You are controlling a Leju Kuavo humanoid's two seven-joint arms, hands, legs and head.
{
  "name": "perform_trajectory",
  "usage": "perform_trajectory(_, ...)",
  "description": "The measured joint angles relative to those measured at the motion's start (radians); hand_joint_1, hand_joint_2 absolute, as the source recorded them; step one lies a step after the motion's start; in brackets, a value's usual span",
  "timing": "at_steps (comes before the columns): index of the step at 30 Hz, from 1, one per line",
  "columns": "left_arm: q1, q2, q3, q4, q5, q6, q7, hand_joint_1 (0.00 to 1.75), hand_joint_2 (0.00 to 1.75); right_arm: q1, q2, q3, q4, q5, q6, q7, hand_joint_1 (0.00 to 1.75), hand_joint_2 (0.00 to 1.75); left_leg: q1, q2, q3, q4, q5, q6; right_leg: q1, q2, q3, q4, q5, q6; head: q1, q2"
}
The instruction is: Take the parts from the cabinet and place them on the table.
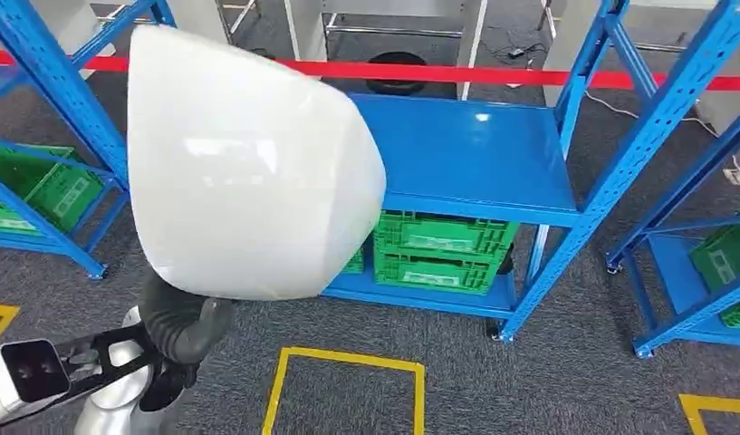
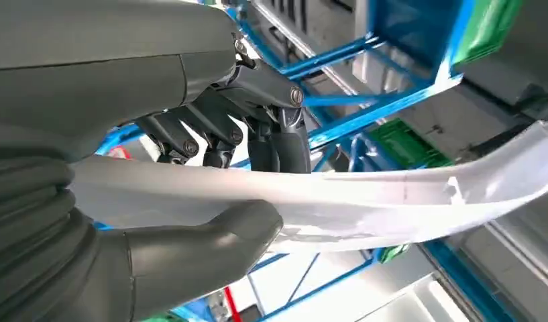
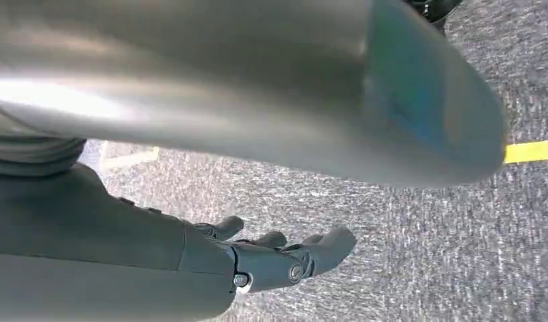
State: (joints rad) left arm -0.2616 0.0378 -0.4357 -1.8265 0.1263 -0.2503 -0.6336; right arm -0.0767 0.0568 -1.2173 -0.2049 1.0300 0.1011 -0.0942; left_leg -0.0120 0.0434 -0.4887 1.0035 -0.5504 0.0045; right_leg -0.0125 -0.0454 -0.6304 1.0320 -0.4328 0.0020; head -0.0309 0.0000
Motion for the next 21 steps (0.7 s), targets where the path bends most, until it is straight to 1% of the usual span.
perform_trajectory(1, -0.004, 0.0, -0.003, 0.002, 0.005, 0.0, 0.007, 1.75, 1.75, -0.002, 0.0, 0.0, 0.0, 0.002, 0.0, 0.001, 0.0, 0.0, -0.001, -0.009, -0.003, -0.003, 0.006, 0.009, -0.001, -0.009, 0.002, -0.004, 0.004, 0.007, 0.0, 0.0)
perform_trajectory(2, -0.007, -0.002, -0.006, 0.003, 0.009, 0.0, 0.011, 1.75, 1.75, -0.003, 0.0, 0.0, 0.0, 0.003, 0.0, 0.003, 0.0, 0.0, 0.007, -0.015, -0.004, -0.011, 0.02, 0.02, -0.003, -0.004, -0.001, 0.003, 0.003, 0.014, 0.0, 0.0)
perform_trajectory(3, -0.013, -0.002, -0.008, 0.005, 0.013, 0.0, 0.013, 1.75, 1.75, -0.004, 0.0, 0.0, 0.0, 0.003, 0.0, 0.003, 0.0, 0.0, 0.007, -0.022, -0.008, -0.011, 0.026, 0.025, -0.004, 0.019, -0.009, 0.024, -0.021, 0.021, 0.0, 0.0)
perform_trajectory(4, -0.018, -0.005, -0.013, 0.007, 0.014, 0.001, 0.015, 1.75, 1.75, -0.004, 0.0, 0.0, 0.0, 0.003, 0.002, 0.003, 0.0, 0.0, 0.007, -0.029, -0.016, -0.01, 0.032, 0.032, -0.003, 0.033, -0.031, 0.077, -0.066, 0.024, 0.005, 0.0)
perform_trajectory(5, -0.021, -0.007, -0.014, 0.009, 0.014, 0.001, 0.016, 1.75, 1.75, -0.004, 0.001, 0.0, 0.0, 0.003, 0.008, 0.003, 0.0, 0.0, 0.006, -0.036, -0.026, -0.009, 0.038, 0.034, -0.004, 0.038, -0.065, 0.159, -0.116, 0.027, 0.007, 0.0)
perform_trajectory(6, -0.021, -0.007, -0.015, 0.01, 0.014, 0.001, 0.016, 1.75, 1.75, -0.004, 0.001, 0.0, 0.0, 0.003, 0.014, 0.003, 0.0, 0.0, 0.004, -0.045, -0.034, -0.006, 0.043, 0.035, -0.003, 0.038, -0.097, 0.238, -0.153, 0.03, 0.007, 0.0)
perform_trajectory(7, -0.021, -0.007, -0.016, 0.013, 0.014, 0.001, 0.016, 1.75, 1.75, -0.004, 0.001, 0.0, 0.0, 0.003, 0.015, 0.003, 0.0, 0.0, 0.003, -0.054, -0.043, -0.002, 0.047, 0.034, -0.003, 0.038, -0.119, 0.3, -0.175, 0.03, 0.008, 0.0)
perform_trajectory(8, -0.021, -0.007, -0.016, 0.016, 0.014, 0.001, 0.017, 1.75, 1.75, -0.004, 0.001, 0.0, 0.0, 0.002, 0.014, 0.003, 0.0, 0.0, 0.003, -0.065, -0.047, 0.002, 0.05, 0.032, -0.003, 0.039, -0.114, 0.303, -0.167, 0.03, 0.008, 0.0)
perform_trajectory(9, -0.021, -0.007, -0.016, 0.016, 0.014, 0.001, 0.017, 1.75, 1.75, -0.004, 0.001, 0.0, 0.0, 0.003, 0.015, 0.003, 0.0, 0.0, 0.003, -0.075, -0.051, 0.007, 0.052, 0.03, -0.003, 0.04, -0.086, 0.262, -0.14, 0.028, 0.008, 0.0)
perform_trajectory(10, -0.021, -0.007, -0.016, 0.017, 0.014, 0.001, 0.017, 1.75, 1.75, -0.004, 0.001, 0.0, 0.0, 0.003, 0.014, 0.003, 0.0, 0.0, 0.003, -0.084, -0.053, 0.011, 0.052, 0.029, -0.003, 0.044, -0.04, 0.187, -0.102, 0.025, 0.009, 0.0)
perform_trajectory(11, -0.022, -0.008, -0.017, 0.017, 0.014, 0.001, 0.017, 1.75, 1.75, -0.004, 0.001, 0.0, 0.0, 0.002, 0.014, 0.003, 0.0, 0.0, 0.003, -0.094, -0.054, 0.015, 0.052, 0.028, -0.003, 0.059, 0.018, 0.088, -0.061, 0.02, 0.009, 0.0)
perform_trajectory(12, -0.024, -0.008, -0.017, 0.017, 0.014, 0.001, 0.017, 1.75, 1.75, -0.004, 0.0, 0.0, 0.0, 0.002, 0.014, 0.003, 0.0, 0.0, 0.006, -0.101, -0.057, 0.02, 0.051, 0.025, -0.003, 0.102, 0.056, 0.013, -0.06, 0.011, 0.01, 0.0)
perform_trajectory(13, -0.027, -0.008, -0.018, 0.017, 0.014, 0.001, 0.016, 1.75, 1.75, -0.005, -0.001, 0.0, 0.0, 0.003, 0.016, 0.003, 0.0, 0.0, 0.0, -0.108, -0.066, 0.025, 0.05, 0.017, 0.0, 0.112, 0.061, 0.003, -0.066, 0.01, 0.009, 0.0)
perform_trajectory(14, -0.029, -0.008, -0.019, 0.018, 0.015, 0.002, 0.019, 1.75, 1.75, -0.005, -0.001, 0.0, 0.0, 0.003, 0.026, 0.003, 0.0, 0.0, 0.005, -0.115, -0.07, 0.024, 0.055, 0.009, 0.002, 0.095, 0.058, 0.004, -0.063, 0.006, 0.01, 0.0)
perform_trajectory(16, -0.032, -0.008, -0.02, 0.019, 0.02, 0.005, 0.022, 1.75, 1.75, -0.005, -0.001, 0.0, 0.0, 0.003, 0.025, 0.003, 0.0, 0.0, 0.01, -0.131, -0.072, 0.017, 0.061, -0.003, 0.007, 0.082, 0.058, 0.003, -0.061, -0.003, 0.01, 0.0)
perform_trajectory(17, -0.035, -0.006, -0.021, 0.019, 0.022, 0.008, 0.022, 1.75, 1.75, -0.006, 0.003, 0.0, 0.001, 0.006, 0.022, 0.003, 0.0, 0.0, 0.003, -0.137, -0.077, 0.017, 0.06, -0.009, -0.005, 0.07, 0.063, -0.009, -0.055, -0.01, 0.01, 0.0)
perform_trajectory(18, -0.037, -0.004, -0.022, 0.019, 0.023, 0.013, 0.022, 1.75, 1.75, -0.008, 0.003, 0.0, 0.002, 0.006, 0.023, 0.005, 0.0, 0.0, 0.003, -0.107, -0.081, 0.034, 0.048, -0.013, -0.007, 0.057, 0.066, -0.015, -0.052, -0.015, 0.008, 0.0)
perform_trajectory(19, -0.041, -0.002, -0.024, 0.02, 0.023, 0.014, 0.021, 1.75, 1.75, -0.007, 0.003, 0.0, 0.002, 0.007, 0.023, 0.014, 0.0, 0.0, 0.006, -0.081, -0.103, 0.079, 0.018, -0.02, -0.007, 0.048, 0.066, -0.016, -0.052, -0.023, -0.004, 0.0)
perform_trajectory(20, -0.038, 0.001, -0.025, 0.021, 0.023, 0.015, 0.016, 1.75, 1.75, -0.007, 0.003, 0.0, 0.002, 0.007, 0.023, 0.034, 0.0, 0.0, 0.01, -0.065, -0.14, 0.153, -0.022, -0.027, -0.007, 0.036, 0.065, -0.016, -0.053, -0.024, -0.005, 0.0)
perform_trajectory(21, -0.034, 0.003, -0.027, 0.022, 0.023, 0.016, 0.012, 1.75, 1.75, -0.005, 0.003, 0.0, 0.002, 0.004, 0.023, 0.057, 0.0, 0.0, 0.013, -0.059, -0.179, 0.231, -0.056, -0.032, -0.006, 0.025, 0.064, -0.016, -0.054, -0.025, -0.005, 0.0)
